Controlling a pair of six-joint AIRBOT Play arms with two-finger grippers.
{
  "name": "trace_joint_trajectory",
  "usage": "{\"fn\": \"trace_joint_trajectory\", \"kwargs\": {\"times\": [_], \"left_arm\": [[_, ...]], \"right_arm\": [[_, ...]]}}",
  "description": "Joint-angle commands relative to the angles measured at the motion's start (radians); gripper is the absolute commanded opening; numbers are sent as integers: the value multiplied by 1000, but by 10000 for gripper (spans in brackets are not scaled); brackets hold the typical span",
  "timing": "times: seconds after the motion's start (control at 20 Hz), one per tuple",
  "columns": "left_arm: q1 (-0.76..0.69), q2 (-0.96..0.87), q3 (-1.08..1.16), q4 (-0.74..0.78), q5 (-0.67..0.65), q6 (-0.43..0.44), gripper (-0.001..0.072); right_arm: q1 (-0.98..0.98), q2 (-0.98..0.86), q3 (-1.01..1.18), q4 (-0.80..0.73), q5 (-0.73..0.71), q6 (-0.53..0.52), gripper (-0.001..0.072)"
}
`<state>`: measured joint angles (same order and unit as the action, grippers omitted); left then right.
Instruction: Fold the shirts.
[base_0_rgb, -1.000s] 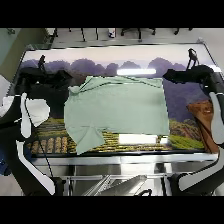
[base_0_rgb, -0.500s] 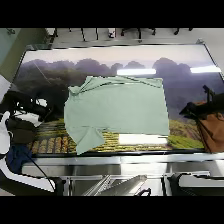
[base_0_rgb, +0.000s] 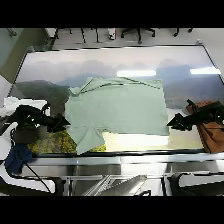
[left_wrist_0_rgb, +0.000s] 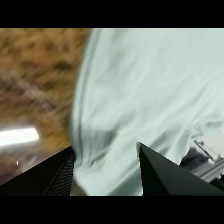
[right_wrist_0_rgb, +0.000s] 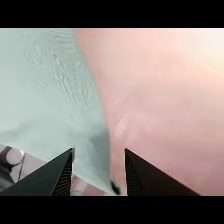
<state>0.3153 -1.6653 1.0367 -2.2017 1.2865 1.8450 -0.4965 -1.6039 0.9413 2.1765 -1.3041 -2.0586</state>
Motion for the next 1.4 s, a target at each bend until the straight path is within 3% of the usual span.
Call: {"fn": "trace_joint_trajectory", "kwargs": {"times": [0.0,0.05,0.1,0.15,0.2,0.25,0.45,0.6,0.8,0.95,1.2,1.35], "left_arm": [[-60,-55,58,-28,-43,10,473],[-80,-76,85,-27,-29,10,399],[-98,-95,112,-25,-14,13,128],[-116,-111,140,-23,5,14,28],[-128,-120,163,-24,20,14,28],[-138,-119,181,-24,34,14,26],[-151,65,301,-50,106,14,26],[-141,369,470,-187,82,14,26],[-175,822,718,-172,-199,26,26],[-192,1066,809,-70,-370,32,27],[-192,1180,878,167,-341,-50,27],[-192,1132,774,154,-272,-58,27]], "right_arm": [[71,-59,-8,38,37,-24,383],[96,-73,-8,58,38,-28,371],[117,-81,-8,73,38,-45,320],[139,-87,-8,86,38,-55,253],[156,-87,-8,100,37,-76,100],[167,-78,-6,119,32,-90,19],[144,97,124,239,-30,-118,19],[120,373,398,323,-47,-111,19],[123,733,794,301,202,-173,19],[122,949,867,195,421,-179,20],[122,1045,864,127,394,-178,20],[122,957,845,133,295,-119,20]]}}
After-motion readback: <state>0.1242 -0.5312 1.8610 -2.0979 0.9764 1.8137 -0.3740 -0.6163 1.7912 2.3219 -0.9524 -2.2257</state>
